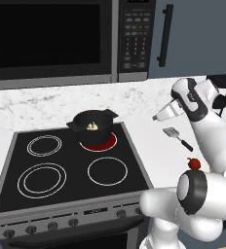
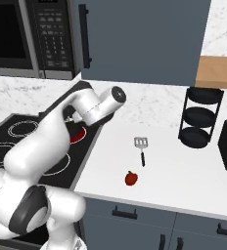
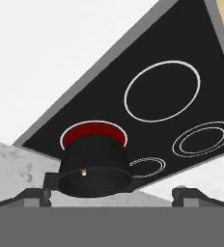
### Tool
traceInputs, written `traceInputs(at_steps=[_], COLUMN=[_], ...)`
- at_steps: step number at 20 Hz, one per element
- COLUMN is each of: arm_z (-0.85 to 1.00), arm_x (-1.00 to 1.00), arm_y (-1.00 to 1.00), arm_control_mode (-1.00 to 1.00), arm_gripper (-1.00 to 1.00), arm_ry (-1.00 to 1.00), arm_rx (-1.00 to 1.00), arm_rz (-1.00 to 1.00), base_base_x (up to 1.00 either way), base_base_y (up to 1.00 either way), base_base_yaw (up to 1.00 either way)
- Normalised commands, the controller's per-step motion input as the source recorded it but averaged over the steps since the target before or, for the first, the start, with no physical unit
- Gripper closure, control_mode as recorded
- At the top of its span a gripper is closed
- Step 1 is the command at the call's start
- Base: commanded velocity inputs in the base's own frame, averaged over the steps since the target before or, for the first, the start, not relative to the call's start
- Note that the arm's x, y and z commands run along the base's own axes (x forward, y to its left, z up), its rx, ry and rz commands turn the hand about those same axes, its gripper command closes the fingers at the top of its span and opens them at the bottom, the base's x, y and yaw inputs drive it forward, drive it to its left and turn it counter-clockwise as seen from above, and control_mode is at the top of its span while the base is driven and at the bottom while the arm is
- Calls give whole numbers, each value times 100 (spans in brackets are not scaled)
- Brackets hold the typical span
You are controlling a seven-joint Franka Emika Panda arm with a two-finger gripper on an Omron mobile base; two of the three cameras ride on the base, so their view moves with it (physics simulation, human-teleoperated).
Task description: Put the mushroom and bell pepper in the pot. Retrieve the spatula and lightly stir the vegetables in the pot.
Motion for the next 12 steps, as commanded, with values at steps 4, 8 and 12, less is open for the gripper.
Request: traceInputs(at_steps=[4, 8, 12], arm_z=[-2, -22, -29], arm_x=[-39, -50, -75], arm_y=[-60, -58, -53], arm_control_mode=[-100, -100, -100], arm_gripper=[-100, -100, -100], arm_ry=[-11, -5, -6], arm_rx=[-44, -43, -41], arm_rz=[40, 50, 58], base_base_x=[0, 0, 0], base_base_y=[0, 0, 0], base_base_yaw=[0, 0, 0])
